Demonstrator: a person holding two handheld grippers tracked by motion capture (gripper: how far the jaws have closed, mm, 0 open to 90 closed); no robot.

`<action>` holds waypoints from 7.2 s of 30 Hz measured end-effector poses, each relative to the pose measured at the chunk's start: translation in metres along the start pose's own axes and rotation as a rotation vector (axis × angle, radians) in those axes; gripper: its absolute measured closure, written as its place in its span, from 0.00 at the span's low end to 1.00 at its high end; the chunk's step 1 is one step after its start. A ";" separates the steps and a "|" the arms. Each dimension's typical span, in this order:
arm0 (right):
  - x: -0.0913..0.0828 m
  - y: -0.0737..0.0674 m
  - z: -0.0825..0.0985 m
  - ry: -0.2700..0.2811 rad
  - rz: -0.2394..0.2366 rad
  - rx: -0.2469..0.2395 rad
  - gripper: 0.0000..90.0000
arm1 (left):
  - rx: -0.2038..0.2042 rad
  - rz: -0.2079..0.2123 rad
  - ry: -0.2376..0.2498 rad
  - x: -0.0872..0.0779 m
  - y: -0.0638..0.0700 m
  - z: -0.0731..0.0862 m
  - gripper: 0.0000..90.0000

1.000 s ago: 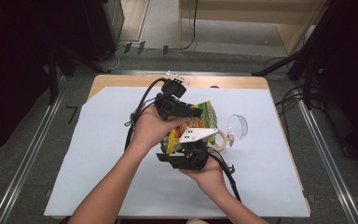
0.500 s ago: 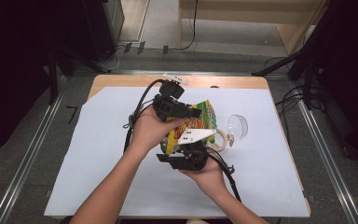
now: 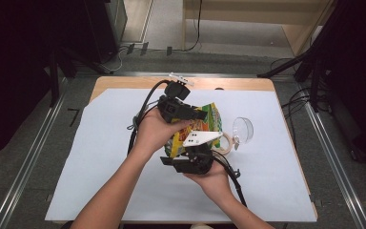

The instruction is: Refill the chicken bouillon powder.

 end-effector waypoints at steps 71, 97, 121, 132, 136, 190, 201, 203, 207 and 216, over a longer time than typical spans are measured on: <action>-0.001 0.003 0.000 0.006 0.020 -0.010 0.76 | 0.009 0.005 -0.022 0.005 0.000 -0.004 0.82; -0.001 0.004 0.000 0.001 0.024 -0.016 0.76 | 0.011 0.004 -0.021 0.005 0.000 -0.004 0.82; -0.002 0.004 0.000 -0.004 0.033 -0.026 0.76 | 0.010 0.006 -0.022 0.005 0.000 -0.004 0.82; -0.002 0.005 0.000 -0.005 0.035 -0.026 0.76 | 0.010 0.005 -0.026 0.006 0.000 -0.004 0.82; -0.001 0.004 0.000 0.001 0.032 -0.018 0.76 | 0.010 0.005 -0.026 0.006 0.001 -0.005 0.82; -0.004 0.004 0.000 0.007 0.026 -0.017 0.76 | 0.021 -0.001 -0.014 0.006 0.006 -0.006 0.81; -0.002 0.005 0.002 0.001 0.034 -0.029 0.76 | 0.022 -0.002 -0.013 0.006 0.005 -0.003 0.82; -0.002 0.005 0.002 0.001 0.033 -0.028 0.76 | 0.024 -0.004 -0.015 0.006 0.005 -0.003 0.82; -0.001 0.004 0.002 -0.002 0.034 -0.028 0.76 | 0.021 -0.001 -0.013 0.006 0.004 -0.002 0.82; -0.001 0.005 0.003 -0.007 0.038 -0.036 0.76 | 0.018 0.001 -0.011 0.006 0.003 -0.002 0.82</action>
Point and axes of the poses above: each handheld gripper's, and its own axes: x roughly forward along the jaws, z roughly out of its underside, y roughly to its right, the point moved 4 cm from there along x, roughly forward along the jaws, and after that the axes turned 3 degrees about -x, right-handed, at the moved point
